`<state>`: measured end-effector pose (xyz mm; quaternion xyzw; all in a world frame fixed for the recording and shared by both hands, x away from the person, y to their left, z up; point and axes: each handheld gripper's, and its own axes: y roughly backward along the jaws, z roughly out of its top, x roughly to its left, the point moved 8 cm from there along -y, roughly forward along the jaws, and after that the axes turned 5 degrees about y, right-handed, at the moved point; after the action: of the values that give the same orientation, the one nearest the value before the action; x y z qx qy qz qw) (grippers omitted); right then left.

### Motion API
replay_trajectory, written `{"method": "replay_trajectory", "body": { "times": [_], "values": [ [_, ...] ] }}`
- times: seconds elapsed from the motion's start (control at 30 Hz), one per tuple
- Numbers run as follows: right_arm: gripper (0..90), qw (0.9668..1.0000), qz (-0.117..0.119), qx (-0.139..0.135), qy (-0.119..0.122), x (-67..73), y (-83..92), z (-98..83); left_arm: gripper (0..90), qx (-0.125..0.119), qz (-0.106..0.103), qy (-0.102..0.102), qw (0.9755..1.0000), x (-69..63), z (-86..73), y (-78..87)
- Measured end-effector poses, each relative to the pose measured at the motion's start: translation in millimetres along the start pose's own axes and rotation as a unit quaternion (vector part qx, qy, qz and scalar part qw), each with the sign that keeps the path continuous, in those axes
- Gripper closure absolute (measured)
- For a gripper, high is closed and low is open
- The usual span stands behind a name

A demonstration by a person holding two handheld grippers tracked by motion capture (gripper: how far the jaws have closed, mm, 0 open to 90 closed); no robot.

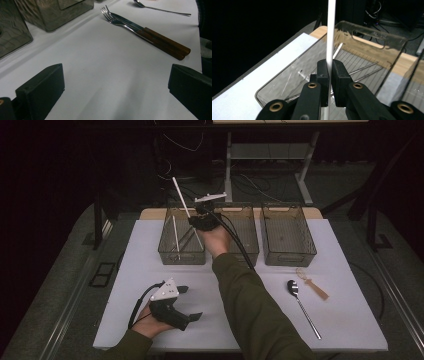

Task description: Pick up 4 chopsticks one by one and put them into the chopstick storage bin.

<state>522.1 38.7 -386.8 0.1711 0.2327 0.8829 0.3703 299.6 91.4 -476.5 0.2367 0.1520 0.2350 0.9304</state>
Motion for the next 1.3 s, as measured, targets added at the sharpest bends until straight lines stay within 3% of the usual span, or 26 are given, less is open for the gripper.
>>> {"method": "replay_trajectory", "body": {
  "times": [0.27,0.57,0.67,0.73,0.9,1.3],
  "values": [
    [85.4,0.9992,-0.004,0.041,0.001,2.6,-20.4,-20.7,0.0,-0.001,-0.002,0.001,1.0,-0.6,0.3,0.3],
    [84.9,0.9968,-0.019,0.078,0.003,1.6,-31.0,-34.3,0.0,0.0,-0.003,0.002,1.0,-1.2,0.3,0.2],
    [80.9,0.9954,-0.027,0.092,-0.006,-1.1,-33.1,-37.5,0.0,-0.001,-0.003,0.002,1.0,-1.2,0.4,0.3],
    [74.7,0.9947,-0.032,0.097,0.001,-2.3,-33.8,-39.4,0.0,-0.001,-0.003,0.002,1.0,-1.2,0.4,0.3],
    [68.7,0.9944,-0.04,0.098,0.009,-4.5,-29.0,-38.9,0.0,-0.001,-0.003,0.002,1.0,-1.2,0.4,0.2],
    [52.0,0.9967,0.0,0.078,0.023,-4.1,6.7,-39.3,0.0,0.001,-0.002,0.001,1.0,-1.1,0.0,0.0]
  ]
}}
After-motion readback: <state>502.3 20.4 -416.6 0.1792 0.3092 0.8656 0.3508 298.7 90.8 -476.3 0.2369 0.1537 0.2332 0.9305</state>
